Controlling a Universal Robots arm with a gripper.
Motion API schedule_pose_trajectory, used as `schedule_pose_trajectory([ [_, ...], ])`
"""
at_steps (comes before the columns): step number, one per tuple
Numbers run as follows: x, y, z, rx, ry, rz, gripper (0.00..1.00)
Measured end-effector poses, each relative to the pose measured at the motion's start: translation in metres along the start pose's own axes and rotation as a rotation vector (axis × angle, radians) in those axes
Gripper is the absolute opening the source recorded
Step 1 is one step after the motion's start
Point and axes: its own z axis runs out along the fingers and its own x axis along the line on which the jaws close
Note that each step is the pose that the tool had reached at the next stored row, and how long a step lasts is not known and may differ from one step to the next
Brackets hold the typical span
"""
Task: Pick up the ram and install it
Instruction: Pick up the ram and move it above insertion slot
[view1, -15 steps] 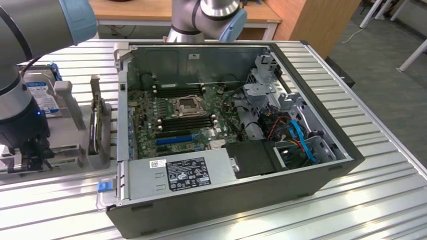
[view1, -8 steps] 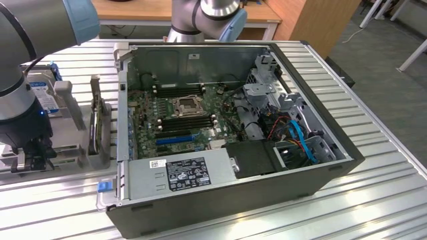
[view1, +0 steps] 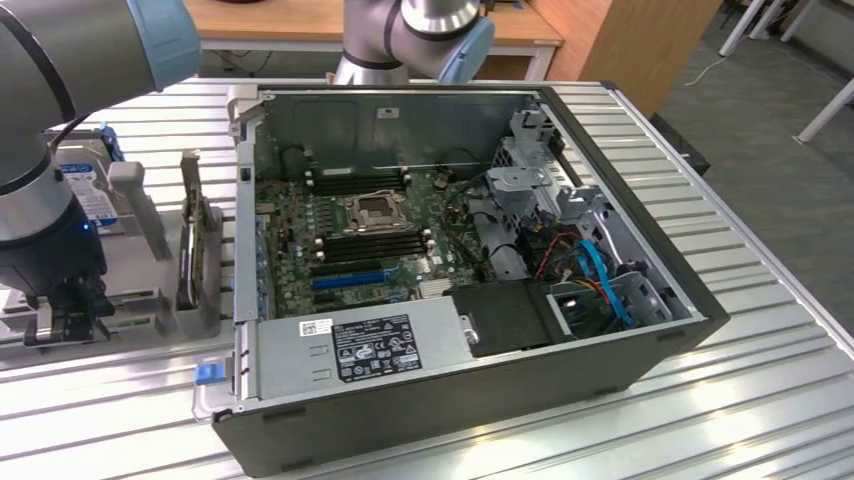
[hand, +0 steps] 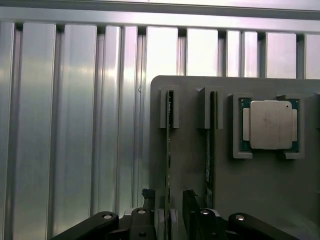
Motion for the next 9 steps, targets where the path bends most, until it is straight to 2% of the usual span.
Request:
schedule_pose_trajectory([
  [9,0.0020,0.0000,0.0007,0.0001,-0.0001,0.000,0.36],
])
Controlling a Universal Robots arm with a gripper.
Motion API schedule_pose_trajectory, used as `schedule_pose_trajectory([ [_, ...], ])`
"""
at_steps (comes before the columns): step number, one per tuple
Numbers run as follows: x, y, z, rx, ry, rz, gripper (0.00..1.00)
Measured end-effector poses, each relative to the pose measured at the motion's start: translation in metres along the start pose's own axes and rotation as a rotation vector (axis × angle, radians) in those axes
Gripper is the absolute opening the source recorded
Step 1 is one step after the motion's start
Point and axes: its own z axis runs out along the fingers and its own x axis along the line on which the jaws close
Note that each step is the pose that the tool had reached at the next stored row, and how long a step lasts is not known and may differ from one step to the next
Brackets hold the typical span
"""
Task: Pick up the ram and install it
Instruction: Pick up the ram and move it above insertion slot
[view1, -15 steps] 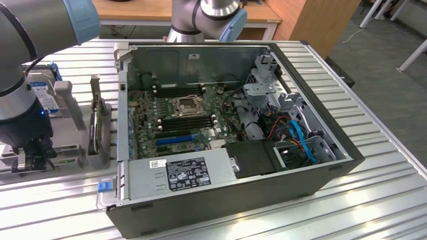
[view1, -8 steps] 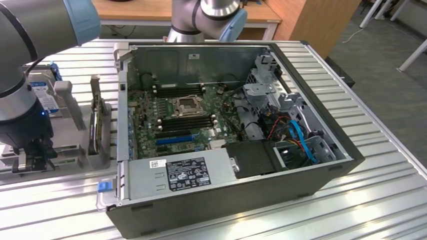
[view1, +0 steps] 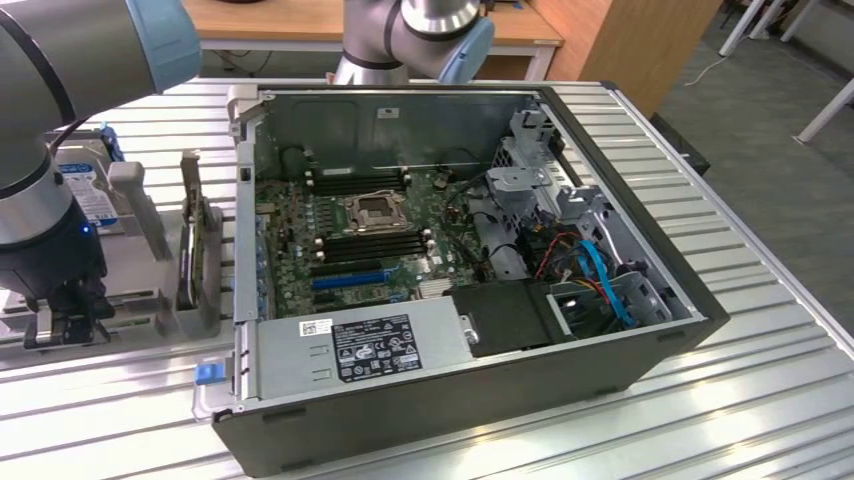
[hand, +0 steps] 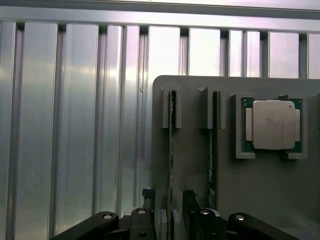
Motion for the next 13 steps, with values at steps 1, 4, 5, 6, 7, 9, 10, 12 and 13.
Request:
schedule_pose_trajectory([
  [1,0.0001,0.0000,0.0000,0.0000,0.0000,0.000,0.36],
  [4,0.0004,0.0000,0.0000,-0.0001,0.0001,0.000,0.36],
  [5,0.0005,0.0000,0.0000,-0.0001,0.0001,0.000,0.36],
  [6,0.0006,0.0000,0.0000,-0.0001,0.0001,0.000,0.36],
  [7,0.0006,0.0000,0.0000,0.0000,0.0001,0.000,0.36],
  [9,0.0006,0.0000,0.0000,-0.0001,0.0001,0.000,0.36],
  [10,0.0006,0.0000,0.0000,0.0000,0.0000,0.000,0.36],
  [12,0.0006,0.0000,0.0000,-0.0001,0.0001,0.000,0.34],
  [13,0.0006,0.0000,0.0000,-0.0001,0.0000,0.000,0.34],
])
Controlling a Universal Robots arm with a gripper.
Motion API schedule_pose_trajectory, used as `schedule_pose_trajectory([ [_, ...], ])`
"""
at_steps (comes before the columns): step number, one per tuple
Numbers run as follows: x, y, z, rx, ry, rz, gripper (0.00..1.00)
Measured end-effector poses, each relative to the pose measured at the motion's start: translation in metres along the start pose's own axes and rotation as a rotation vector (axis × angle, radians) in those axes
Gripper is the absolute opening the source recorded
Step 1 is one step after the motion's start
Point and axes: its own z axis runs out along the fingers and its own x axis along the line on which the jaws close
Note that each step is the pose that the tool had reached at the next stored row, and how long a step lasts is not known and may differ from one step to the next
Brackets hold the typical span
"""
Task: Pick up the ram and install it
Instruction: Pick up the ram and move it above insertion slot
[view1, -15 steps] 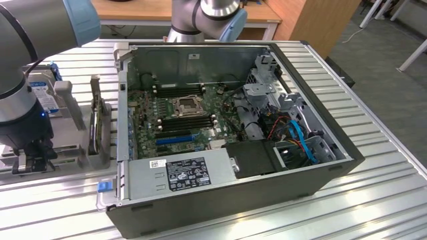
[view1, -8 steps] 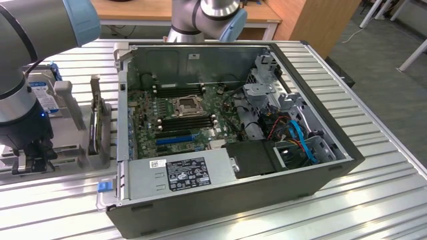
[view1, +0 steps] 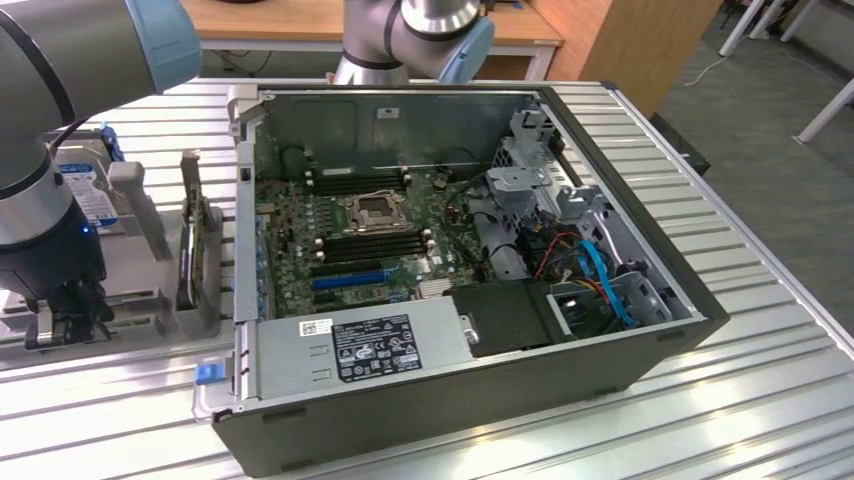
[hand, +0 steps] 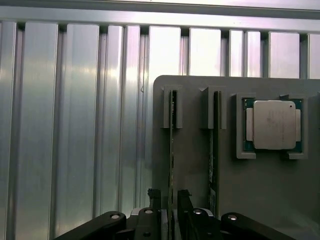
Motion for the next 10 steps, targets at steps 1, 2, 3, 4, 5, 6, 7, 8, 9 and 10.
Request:
schedule_pose_trajectory([
  [1,0.0000,0.0000,0.0000,0.0000,0.0000,0.000,0.27],
  [2,0.0000,0.0000,0.0000,0.0000,0.0000,0.000,0.27],
  [3,0.0000,0.0000,0.0000,0.0001,0.0000,0.000,0.27],
  [4,0.0002,-0.0001,0.0000,0.0000,0.0000,0.000,0.27],
  [5,0.0005,-0.0003,0.0000,0.0000,0.0001,0.000,0.27],
  [6,0.0008,-0.0005,-0.0001,0.0000,0.0001,0.000,0.27],
  [7,0.0009,-0.0006,0.0000,0.0000,0.0001,0.000,0.27],
  [8,0.0009,-0.0006,0.0000,0.0000,0.0000,0.000,0.27],
  [9,0.0009,-0.0006,0.0000,0.0000,0.0000,0.000,0.27],
  [10,0.0009,-0.0006,0.0000,0.0000,0.0000,0.000,0.27],
])
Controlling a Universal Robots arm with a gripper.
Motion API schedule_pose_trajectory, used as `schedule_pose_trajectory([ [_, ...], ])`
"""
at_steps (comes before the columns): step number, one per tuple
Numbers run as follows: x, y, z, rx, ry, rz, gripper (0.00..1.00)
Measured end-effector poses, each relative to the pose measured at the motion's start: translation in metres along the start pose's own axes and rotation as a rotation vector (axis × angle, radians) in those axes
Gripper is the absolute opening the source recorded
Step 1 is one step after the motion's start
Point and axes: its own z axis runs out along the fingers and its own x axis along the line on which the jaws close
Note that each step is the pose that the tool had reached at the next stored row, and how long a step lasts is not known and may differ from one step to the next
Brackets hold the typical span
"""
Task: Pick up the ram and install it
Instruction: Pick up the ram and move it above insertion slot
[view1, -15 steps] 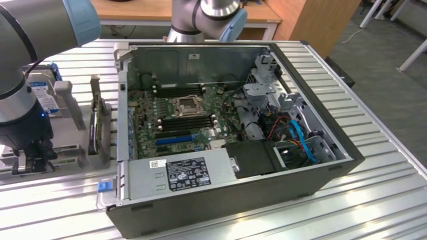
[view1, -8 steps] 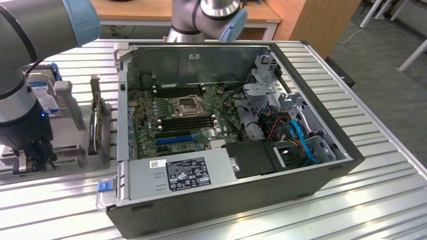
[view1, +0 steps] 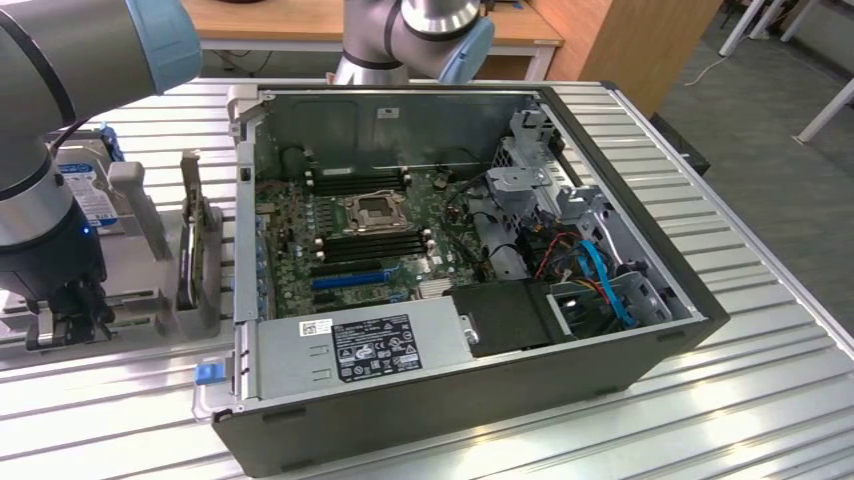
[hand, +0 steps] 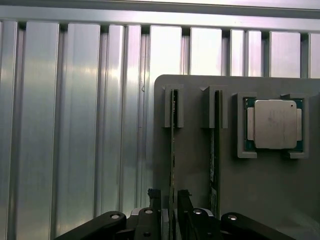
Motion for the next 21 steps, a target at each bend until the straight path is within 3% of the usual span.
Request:
schedule_pose_trajectory([
  [21,0.0000,-0.0007,-0.0018,0.0000,0.0000,0.000,0.27],
])
